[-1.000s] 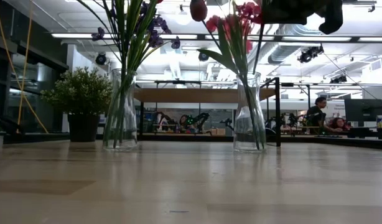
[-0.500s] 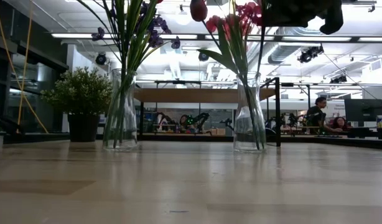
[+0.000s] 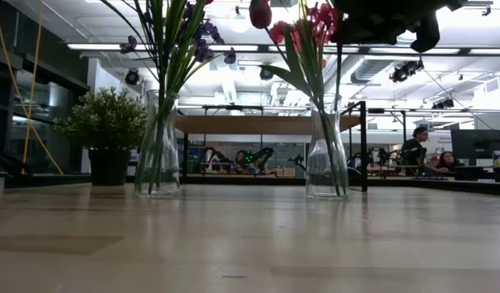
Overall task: Pick and place flowers into a vace then onto a shelf
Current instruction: Put the red flowers into the right transparent vase
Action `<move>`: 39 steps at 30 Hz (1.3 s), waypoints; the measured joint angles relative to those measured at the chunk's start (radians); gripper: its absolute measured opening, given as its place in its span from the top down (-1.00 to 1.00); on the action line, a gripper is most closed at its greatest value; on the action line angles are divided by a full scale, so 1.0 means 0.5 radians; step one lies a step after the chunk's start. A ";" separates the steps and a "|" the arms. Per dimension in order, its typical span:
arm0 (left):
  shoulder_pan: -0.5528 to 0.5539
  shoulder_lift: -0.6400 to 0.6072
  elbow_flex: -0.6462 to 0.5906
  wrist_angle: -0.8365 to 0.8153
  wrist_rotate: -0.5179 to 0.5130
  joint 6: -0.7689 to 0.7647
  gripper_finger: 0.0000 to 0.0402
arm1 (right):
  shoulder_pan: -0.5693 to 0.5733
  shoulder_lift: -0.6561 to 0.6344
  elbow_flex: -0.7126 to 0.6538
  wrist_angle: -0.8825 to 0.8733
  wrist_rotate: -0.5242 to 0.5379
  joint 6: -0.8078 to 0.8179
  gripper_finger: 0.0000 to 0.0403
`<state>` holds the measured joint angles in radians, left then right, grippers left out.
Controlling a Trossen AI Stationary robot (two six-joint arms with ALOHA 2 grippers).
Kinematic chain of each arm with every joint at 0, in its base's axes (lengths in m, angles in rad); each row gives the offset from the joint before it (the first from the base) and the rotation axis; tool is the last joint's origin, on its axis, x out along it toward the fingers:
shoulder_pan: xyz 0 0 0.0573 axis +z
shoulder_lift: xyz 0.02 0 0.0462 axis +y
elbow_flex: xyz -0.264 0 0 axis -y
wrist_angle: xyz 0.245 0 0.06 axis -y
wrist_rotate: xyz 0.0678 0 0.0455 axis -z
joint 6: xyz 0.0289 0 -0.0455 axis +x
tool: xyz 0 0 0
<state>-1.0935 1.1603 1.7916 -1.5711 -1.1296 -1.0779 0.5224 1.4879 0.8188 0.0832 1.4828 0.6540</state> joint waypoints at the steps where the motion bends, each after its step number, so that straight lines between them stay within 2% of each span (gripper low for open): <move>1: 0.000 0.000 0.000 0.000 0.002 0.000 -0.16 | 0.000 0.000 0.000 -0.002 -0.014 0.000 0.87; 7: 0.000 0.001 0.000 0.000 0.005 0.009 -0.16 | 0.000 0.000 0.000 -0.027 -0.166 0.010 0.80; 24: 0.000 0.001 0.000 0.000 0.006 0.016 -0.16 | 0.000 0.000 0.000 -0.104 -0.236 0.086 0.52; 39: 0.000 0.002 0.000 0.000 0.007 0.015 -0.16 | 0.003 0.000 0.000 -0.129 -0.454 -0.049 -0.03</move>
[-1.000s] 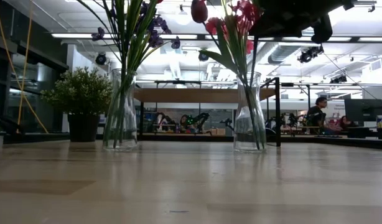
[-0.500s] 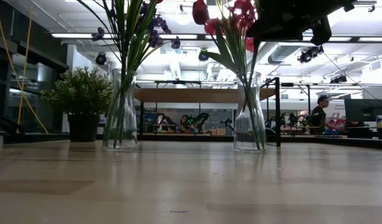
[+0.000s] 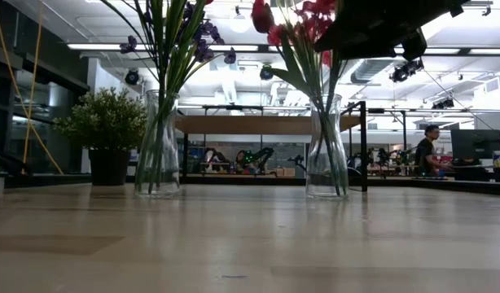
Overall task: Pick and place flowers into a vace then onto a shelf
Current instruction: Put the red flowers into the right transparent vase
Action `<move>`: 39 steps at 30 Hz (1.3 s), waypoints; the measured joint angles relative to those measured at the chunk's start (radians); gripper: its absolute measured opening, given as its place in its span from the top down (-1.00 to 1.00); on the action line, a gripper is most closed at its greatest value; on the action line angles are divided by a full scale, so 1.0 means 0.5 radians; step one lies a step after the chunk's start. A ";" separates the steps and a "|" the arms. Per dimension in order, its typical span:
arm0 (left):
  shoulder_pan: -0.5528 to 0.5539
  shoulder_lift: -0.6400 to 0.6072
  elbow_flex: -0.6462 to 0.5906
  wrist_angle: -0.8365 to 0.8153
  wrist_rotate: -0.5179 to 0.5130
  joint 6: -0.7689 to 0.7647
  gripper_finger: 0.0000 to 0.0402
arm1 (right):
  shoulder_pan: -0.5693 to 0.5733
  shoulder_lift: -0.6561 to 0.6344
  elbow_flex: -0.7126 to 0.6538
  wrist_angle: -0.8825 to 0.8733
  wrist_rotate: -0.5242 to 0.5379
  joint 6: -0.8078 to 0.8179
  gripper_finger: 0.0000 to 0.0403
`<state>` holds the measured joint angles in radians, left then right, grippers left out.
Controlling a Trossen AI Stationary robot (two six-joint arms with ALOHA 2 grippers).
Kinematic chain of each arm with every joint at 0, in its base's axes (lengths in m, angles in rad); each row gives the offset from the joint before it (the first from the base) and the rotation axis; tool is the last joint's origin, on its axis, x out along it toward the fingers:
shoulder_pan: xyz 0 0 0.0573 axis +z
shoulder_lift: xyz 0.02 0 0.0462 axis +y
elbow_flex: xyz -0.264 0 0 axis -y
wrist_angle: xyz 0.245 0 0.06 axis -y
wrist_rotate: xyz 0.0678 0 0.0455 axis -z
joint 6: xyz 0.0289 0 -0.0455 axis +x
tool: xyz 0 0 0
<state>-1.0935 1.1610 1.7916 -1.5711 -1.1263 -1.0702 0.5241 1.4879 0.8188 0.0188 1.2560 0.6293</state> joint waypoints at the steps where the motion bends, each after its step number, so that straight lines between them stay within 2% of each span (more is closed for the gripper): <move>1: 0.000 0.000 0.000 0.000 0.000 0.000 -0.16 | 0.000 0.000 0.000 -0.001 -0.024 -0.020 -0.06; 13: 0.000 0.000 0.000 0.000 0.000 0.000 -0.16 | 0.004 -0.126 0.002 -0.053 -0.161 -0.228 -0.30; 21: 0.000 0.000 0.001 0.000 0.000 0.000 -0.16 | 0.004 -0.244 0.002 -0.351 -0.337 -0.082 -0.45; 26: -0.001 0.000 0.001 0.000 -0.005 -0.001 -0.16 | 0.005 -0.246 0.002 -0.395 -0.468 -0.056 -0.53; 33: 0.000 0.000 0.001 0.000 -0.010 -0.001 -0.16 | 0.014 -0.246 0.056 -0.473 -0.525 -0.054 -0.56; 39: 0.000 0.000 0.001 0.000 -0.011 -0.002 -0.16 | 0.018 -0.246 0.201 -0.782 -0.657 -0.038 -0.56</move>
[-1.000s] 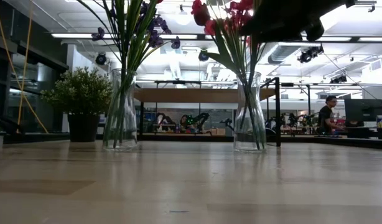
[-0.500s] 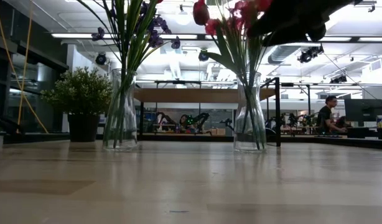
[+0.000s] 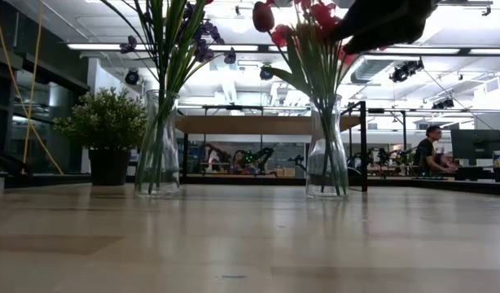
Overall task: Pick and place flowers into a vace then onto a shelf
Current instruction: Put the red flowers into the right transparent vase
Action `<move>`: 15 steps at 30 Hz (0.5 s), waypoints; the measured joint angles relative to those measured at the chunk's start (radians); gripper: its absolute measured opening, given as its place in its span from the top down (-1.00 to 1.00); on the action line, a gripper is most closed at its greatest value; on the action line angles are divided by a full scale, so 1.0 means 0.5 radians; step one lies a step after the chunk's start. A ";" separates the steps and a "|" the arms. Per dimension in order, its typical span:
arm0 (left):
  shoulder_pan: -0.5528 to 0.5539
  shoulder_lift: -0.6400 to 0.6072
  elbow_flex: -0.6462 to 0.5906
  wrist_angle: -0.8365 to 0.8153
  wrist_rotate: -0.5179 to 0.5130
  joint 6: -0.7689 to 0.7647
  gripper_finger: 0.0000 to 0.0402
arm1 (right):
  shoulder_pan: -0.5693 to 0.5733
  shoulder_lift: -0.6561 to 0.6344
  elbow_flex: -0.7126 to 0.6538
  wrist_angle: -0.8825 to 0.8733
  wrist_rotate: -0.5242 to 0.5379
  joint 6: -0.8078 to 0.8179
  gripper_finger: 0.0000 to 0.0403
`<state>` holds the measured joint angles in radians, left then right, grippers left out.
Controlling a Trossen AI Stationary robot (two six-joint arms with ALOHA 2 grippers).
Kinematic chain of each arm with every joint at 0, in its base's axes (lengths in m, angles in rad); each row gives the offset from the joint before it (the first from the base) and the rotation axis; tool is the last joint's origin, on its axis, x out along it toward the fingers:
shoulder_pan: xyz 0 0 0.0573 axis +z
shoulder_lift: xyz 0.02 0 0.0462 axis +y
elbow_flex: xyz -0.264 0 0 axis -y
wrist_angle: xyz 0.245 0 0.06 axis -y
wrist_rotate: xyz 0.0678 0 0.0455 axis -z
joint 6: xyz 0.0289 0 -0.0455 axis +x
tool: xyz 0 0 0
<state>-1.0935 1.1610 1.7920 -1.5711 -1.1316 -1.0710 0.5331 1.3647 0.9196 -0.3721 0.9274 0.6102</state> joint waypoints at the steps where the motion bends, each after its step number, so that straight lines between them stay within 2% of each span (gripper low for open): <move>1: 0.000 0.000 0.000 0.000 0.000 0.000 -0.16 | 0.000 0.000 0.022 -0.054 -0.032 0.014 -0.56; 15: 0.000 0.000 0.000 0.000 -0.002 0.002 -0.16 | 0.000 0.000 0.324 -0.828 -0.423 0.375 -0.56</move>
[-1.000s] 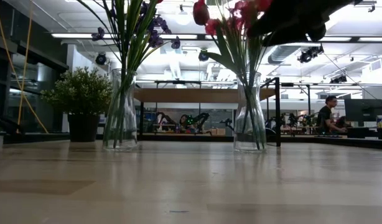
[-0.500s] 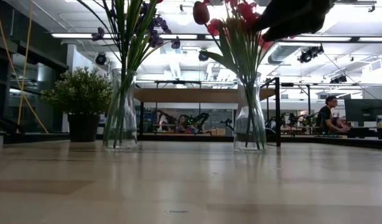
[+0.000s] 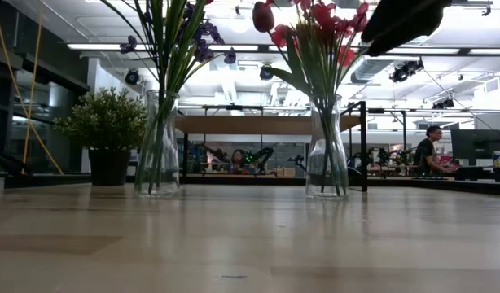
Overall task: Pick and place flowers into a vace then onto a shelf
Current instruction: Put the red flowers into the right transparent vase, then put the right transparent flower vase on the shelf
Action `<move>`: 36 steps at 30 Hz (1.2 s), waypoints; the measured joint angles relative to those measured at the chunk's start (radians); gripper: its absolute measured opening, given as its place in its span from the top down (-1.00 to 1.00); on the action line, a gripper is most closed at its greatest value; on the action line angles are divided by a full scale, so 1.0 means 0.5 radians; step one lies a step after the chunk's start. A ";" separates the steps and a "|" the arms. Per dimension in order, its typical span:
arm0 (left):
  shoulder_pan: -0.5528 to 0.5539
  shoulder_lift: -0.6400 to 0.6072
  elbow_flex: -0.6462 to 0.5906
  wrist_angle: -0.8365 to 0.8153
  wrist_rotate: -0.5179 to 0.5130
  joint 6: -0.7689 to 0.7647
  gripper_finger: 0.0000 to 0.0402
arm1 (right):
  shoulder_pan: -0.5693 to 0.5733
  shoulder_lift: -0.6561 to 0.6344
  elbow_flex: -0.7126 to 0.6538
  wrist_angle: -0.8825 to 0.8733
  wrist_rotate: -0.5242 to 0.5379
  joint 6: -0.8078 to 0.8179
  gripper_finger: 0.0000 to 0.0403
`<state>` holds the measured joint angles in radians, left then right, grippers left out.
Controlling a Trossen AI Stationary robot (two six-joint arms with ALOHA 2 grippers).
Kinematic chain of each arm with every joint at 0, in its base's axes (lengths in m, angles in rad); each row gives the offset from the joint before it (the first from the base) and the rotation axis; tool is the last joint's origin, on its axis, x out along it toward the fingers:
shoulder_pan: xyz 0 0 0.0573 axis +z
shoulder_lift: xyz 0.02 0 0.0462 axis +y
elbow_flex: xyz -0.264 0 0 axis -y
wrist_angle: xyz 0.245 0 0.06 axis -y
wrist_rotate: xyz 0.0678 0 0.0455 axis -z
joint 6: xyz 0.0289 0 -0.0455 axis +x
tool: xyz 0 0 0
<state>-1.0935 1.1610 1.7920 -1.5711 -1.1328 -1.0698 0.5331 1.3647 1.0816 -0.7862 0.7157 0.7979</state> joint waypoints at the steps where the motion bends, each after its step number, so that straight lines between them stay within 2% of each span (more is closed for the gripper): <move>1: 0.000 0.000 0.000 0.000 0.000 0.001 -0.16 | 0.000 0.000 0.016 -0.038 -0.027 0.022 -0.56; 5: 0.000 0.000 0.000 0.000 -0.001 0.016 -0.16 | 0.000 0.000 0.059 -0.160 -0.208 0.111 -0.56; 11: 0.000 0.000 0.000 0.000 -0.001 0.018 -0.16 | 0.013 0.001 0.066 -0.290 -0.633 0.266 -0.56; 13: 0.000 0.000 0.000 0.000 -0.001 0.019 -0.16 | 0.050 0.001 0.066 -0.337 -0.718 0.290 -0.56; 18: 0.000 0.002 0.000 0.000 0.000 0.020 -0.16 | 0.229 0.001 0.066 -0.383 -0.749 0.351 -0.56; 27: 0.000 0.005 0.000 0.002 0.003 0.020 -0.16 | 0.603 0.002 0.066 -0.455 -0.811 0.897 -0.56; 36: 0.000 0.034 0.002 0.004 0.001 -0.020 -0.16 | 0.839 0.106 0.065 -0.506 -0.834 1.335 -0.56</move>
<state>-1.0935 1.1780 1.7927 -1.5690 -1.1323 -1.0799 0.9527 1.4177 1.1141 -1.0391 0.2986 1.4654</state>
